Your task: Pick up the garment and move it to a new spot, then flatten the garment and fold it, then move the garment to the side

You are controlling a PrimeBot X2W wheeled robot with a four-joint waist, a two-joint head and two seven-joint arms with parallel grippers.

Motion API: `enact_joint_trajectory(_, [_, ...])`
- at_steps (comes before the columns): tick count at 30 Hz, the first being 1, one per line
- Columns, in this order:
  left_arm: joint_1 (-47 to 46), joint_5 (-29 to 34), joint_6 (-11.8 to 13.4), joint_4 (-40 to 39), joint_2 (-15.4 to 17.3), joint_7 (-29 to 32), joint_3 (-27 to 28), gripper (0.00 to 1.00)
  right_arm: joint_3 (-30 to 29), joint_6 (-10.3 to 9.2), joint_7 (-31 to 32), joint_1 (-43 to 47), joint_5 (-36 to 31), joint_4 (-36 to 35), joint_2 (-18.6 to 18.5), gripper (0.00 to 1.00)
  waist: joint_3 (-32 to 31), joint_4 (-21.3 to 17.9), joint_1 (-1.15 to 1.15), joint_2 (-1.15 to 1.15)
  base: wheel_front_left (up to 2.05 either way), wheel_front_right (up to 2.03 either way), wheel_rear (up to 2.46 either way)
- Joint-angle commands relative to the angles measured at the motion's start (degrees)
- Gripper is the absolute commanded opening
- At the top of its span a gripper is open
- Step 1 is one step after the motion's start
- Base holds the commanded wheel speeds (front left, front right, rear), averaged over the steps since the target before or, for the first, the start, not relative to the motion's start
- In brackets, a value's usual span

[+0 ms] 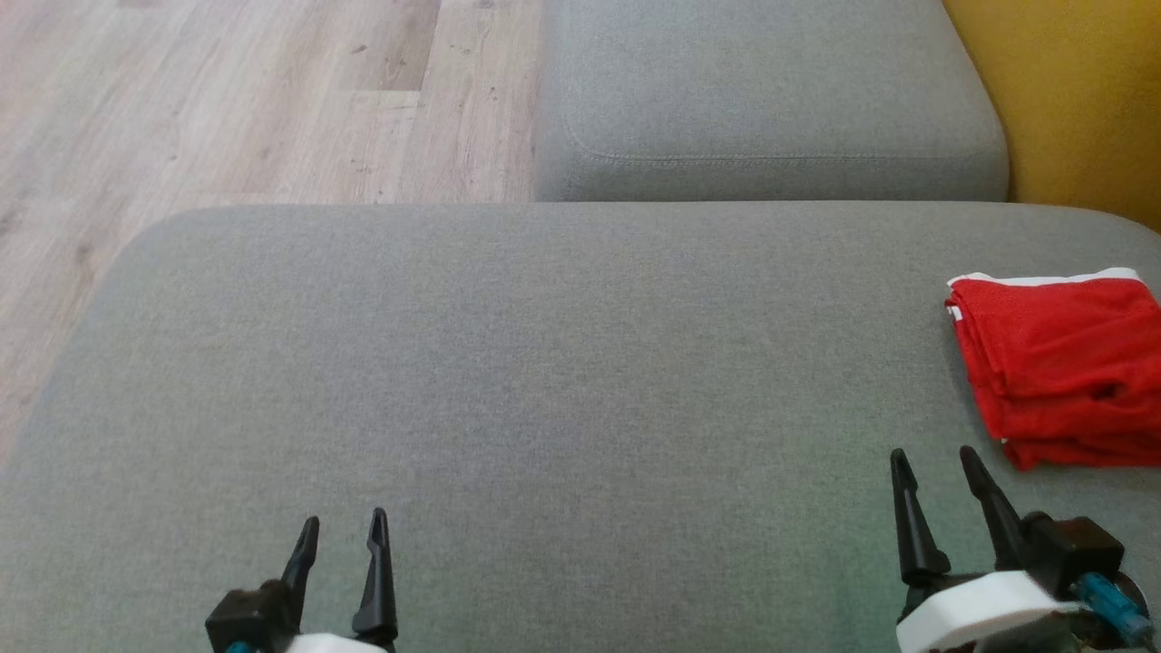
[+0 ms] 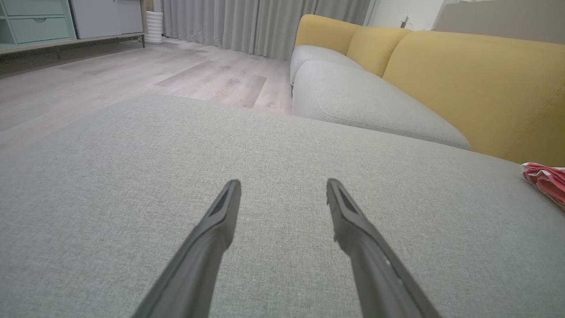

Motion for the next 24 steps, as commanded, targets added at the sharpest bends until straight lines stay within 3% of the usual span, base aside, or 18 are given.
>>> enact_joint_trajectory(1, [-3.5,-0.3,0.0,-1.4,0.5,-0.2,2.0,1.0,1.3,0.39,-0.8,-2.8,-0.6,-1.9,-0.4,1.0,0.0,0.1,0.0,0.0,0.0,0.0,0.0])
enact_joint_trajectory(8, [-3.4,-0.5,0.0,-1.7,0.5,-0.1,1.8,1.0,1.7,0.39,-1.3,-2.7,-0.4,-1.8,-0.4,1.0,-0.1,0.2,0.0,0.0,0.0,0.0,0.0])
enact_joint_trajectory(9, [0.0,-0.1,0.0,-0.1,0.0,0.0,0.0,0.0,0.1,0.0,-0.5,0.0,-0.1,0.0,0.0,0.0,-0.1,0.2,0.0,0.0,0.0,0.0,0.0])
enact_joint_trajectory(13, [1.6,-0.4,0.0,2.6,-0.9,0.0,-0.1,0.0,0.1,0.0,-0.2,0.9,0.0,3.5,0.0,0.0,-0.1,0.2,0.0,0.0,0.0,0.0,0.0])
enact_joint_trajectory(24, [0.9,-4.7,-1.8,2.5,-2.0,1.5,2.8,0.0,-0.5,0.03,0.9,-0.3,6.7,3.6,0.0,0.0,0.4,-0.2,0.0,0.0,0.0,0.0,0.0])
